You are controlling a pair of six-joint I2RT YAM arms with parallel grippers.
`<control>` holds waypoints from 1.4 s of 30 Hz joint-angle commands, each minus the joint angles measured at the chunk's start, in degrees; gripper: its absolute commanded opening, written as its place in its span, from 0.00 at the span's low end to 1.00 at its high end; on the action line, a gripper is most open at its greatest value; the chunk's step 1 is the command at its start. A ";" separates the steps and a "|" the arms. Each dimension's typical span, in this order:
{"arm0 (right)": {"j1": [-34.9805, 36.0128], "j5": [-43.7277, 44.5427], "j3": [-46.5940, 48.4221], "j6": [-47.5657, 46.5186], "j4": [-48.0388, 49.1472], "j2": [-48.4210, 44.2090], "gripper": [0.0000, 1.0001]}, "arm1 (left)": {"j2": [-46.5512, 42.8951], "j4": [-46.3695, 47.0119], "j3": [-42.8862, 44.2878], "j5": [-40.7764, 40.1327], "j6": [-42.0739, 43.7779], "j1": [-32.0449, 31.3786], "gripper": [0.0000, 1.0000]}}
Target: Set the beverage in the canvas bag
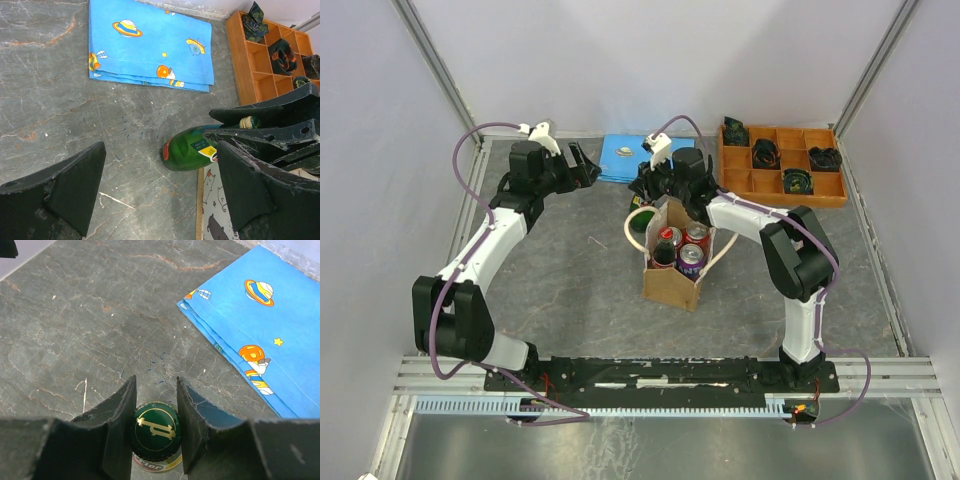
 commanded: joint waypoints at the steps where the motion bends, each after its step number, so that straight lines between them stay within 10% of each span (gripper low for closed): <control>1: 0.26 2.22 5.63 -4.76 -4.02 -5.04 0.00 | -0.12 2.63 1.38 1.59 -2.42 -0.32 0.97; 42: -2.26 6.29 15.07 -9.46 -10.67 -15.37 0.00 | -0.45 2.38 2.17 2.48 -2.86 -1.01 0.97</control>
